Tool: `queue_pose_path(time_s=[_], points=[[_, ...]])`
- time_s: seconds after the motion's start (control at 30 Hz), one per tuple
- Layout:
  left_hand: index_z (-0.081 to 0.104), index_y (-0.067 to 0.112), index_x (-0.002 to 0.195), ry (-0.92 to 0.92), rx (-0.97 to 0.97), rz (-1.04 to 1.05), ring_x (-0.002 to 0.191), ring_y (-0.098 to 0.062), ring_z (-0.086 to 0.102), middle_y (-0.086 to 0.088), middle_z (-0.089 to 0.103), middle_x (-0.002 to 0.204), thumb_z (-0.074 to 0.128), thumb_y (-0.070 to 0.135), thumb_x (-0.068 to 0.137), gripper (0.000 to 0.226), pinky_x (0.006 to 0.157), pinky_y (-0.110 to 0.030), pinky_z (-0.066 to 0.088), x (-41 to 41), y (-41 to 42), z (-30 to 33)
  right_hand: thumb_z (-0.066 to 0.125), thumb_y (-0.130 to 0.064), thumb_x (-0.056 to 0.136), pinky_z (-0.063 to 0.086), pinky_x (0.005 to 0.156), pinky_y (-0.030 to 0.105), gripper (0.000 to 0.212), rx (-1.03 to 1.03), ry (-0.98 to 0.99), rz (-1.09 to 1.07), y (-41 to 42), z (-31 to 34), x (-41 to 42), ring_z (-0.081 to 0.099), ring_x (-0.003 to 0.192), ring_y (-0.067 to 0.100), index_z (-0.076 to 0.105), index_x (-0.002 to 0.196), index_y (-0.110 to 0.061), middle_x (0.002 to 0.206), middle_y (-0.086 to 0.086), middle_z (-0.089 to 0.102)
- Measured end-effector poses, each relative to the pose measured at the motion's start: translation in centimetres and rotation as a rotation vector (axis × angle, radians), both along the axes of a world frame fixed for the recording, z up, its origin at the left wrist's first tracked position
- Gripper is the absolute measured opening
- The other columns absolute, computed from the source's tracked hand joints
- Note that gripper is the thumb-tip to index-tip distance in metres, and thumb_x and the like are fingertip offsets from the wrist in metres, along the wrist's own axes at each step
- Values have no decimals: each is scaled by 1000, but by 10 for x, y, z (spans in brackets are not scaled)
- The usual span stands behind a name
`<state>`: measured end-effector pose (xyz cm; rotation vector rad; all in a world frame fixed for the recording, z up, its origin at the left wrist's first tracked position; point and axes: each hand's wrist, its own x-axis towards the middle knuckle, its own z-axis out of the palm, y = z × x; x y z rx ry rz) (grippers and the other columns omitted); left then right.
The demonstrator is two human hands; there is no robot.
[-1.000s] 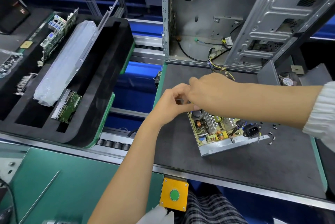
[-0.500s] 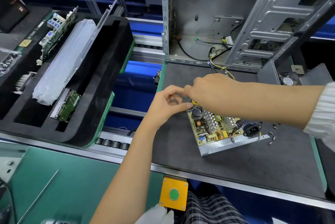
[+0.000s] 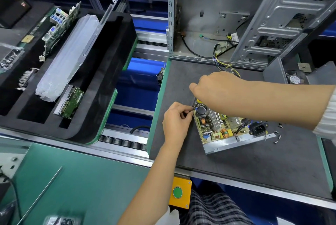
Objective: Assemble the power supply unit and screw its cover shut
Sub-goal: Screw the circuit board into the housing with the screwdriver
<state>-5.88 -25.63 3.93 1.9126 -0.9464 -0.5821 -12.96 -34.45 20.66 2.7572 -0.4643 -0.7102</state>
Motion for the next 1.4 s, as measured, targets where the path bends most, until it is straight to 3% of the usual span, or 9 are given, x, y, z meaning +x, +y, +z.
queue_pose_path(time_s=[0.23, 0.37, 0.6, 0.87, 0.97, 1.07, 1.23, 1.33, 1.4], points=[[78, 13, 90, 106, -29, 59, 68, -11, 56, 1, 63, 82, 74, 7, 83, 10, 66, -23, 48, -4, -2, 0, 48, -22, 95, 22, 40, 28, 17, -35, -81, -43, -13, -11, -13, 33, 50, 20, 33, 96, -13, 66, 1, 35], [78, 12, 89, 108, -30, 63, 68, -9, 55, 0, 63, 83, 73, 6, 83, 10, 66, -22, 47, -5, -2, 0, 55, -16, 90, 22, 40, 28, 41, -3, -89, -31, -17, -10, -15, 35, 48, 17, 15, 88, -19, 69, 2, 42], [79, 10, 90, 54, -61, 96, 67, -5, 55, 0, 65, 82, 74, 5, 83, 10, 67, -6, 42, -8, 0, 1, 56, -16, 90, 16, 41, 27, 30, 7, -70, -30, -9, -9, -4, 27, 46, 16, 26, 90, -16, 62, 1, 30], [78, 8, 89, 91, -42, 75, 64, -4, 53, 2, 62, 78, 73, 2, 82, 10, 64, -5, 41, -5, -1, 4, 53, -13, 92, 16, 42, 28, 20, -7, -37, -61, -4, -5, 2, 26, 48, 16, 33, 90, -15, 63, 1, 28], [78, 8, 89, 114, -27, 70, 62, -1, 54, 0, 63, 80, 74, 4, 81, 9, 64, -4, 41, -4, -2, 6, 51, -14, 95, 24, 44, 28, 3, -54, -29, -39, 1, -3, 8, 55, 68, 24, 49, 94, -15, 70, 3, 43], [77, 7, 88, 105, -20, 76, 61, -2, 52, -2, 63, 83, 75, 4, 80, 9, 65, -4, 41, -6, -3, 6, 47, -15, 98, 36, 59, 29, 15, -133, -27, -19, 2, -7, 14, 62, 93, 30, 61, 100, -12, 94, 4, 61], [76, 6, 87, 108, -21, 109, 63, -4, 51, -5, 64, 83, 76, 2, 80, 8, 65, -5, 42, -8, -4, 4, 51, -32, 96, 21, 41, 27, 30, -103, 4, -19, -4, -5, 12, 33, 49, 15, 44, 114, -9, 86, 8, 38], [76, 7, 86, 99, -18, 103, 62, -3, 51, -3, 64, 82, 76, 3, 80, 7, 64, -5, 42, -9, -4, 3, 56, -7, 86, 18, 38, 29, 33, -32, 26, 41, -10, -2, 12, 32, 44, 17, 34, 110, -12, 92, 9, 27], [77, 8, 86, 96, -19, 101, 62, -4, 51, -1, 63, 81, 76, 4, 80, 7, 64, -5, 42, -9, -4, 3, 55, -9, 90, 20, 40, 28, 20, -62, 33, 89, -10, -2, 12, 46, 54, 21, 43, 106, -10, 88, 8, 33]])
